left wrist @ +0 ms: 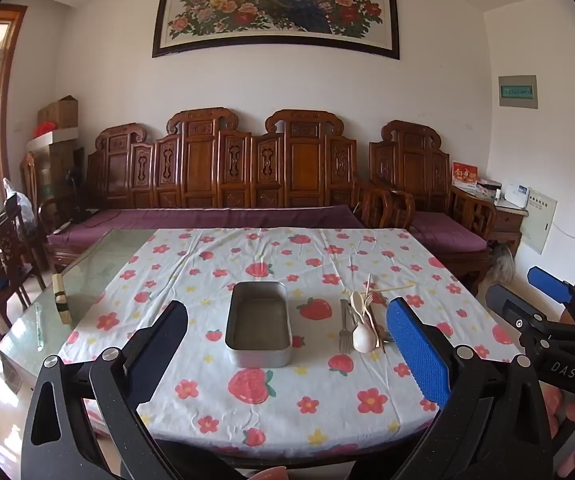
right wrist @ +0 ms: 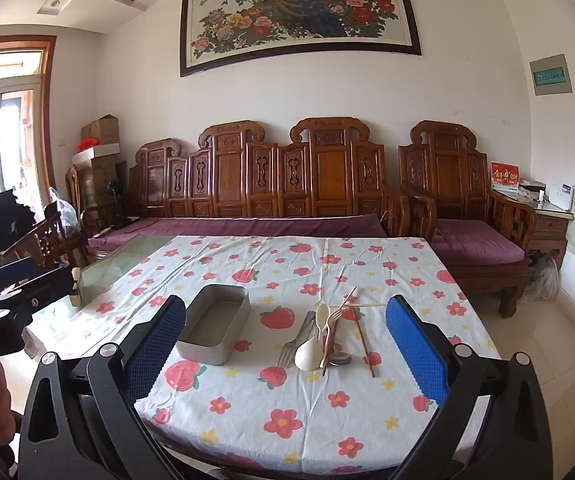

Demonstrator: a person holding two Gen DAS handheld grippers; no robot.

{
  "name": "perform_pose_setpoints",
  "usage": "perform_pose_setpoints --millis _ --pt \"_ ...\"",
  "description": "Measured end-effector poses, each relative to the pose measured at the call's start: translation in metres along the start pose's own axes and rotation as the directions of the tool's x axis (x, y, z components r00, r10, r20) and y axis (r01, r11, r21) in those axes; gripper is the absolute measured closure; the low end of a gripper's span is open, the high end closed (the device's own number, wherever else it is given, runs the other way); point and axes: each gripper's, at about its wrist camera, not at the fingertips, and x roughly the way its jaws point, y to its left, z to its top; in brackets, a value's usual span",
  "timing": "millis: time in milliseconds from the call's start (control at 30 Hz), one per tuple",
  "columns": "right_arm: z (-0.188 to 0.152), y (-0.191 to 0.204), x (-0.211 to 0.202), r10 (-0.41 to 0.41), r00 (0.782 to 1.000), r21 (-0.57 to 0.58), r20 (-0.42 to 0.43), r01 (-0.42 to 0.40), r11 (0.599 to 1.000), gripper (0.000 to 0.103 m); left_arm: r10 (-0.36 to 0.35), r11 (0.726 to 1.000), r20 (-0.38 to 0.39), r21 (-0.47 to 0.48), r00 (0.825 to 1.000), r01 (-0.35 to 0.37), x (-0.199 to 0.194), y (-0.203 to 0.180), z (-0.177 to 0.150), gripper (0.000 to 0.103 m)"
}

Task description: Organize utensils

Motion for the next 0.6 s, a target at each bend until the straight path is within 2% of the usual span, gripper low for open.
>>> perform_pose_setpoints --millis 600 --pt "0.0011 0.0002 -0.0009 -0.001 1.000 -0.003 -0.005 0.001 1.000 0.002 0.002 1.000 0.004 0.003 1.000 -0.002 0.0015 -0.0004 -0.0004 0.006"
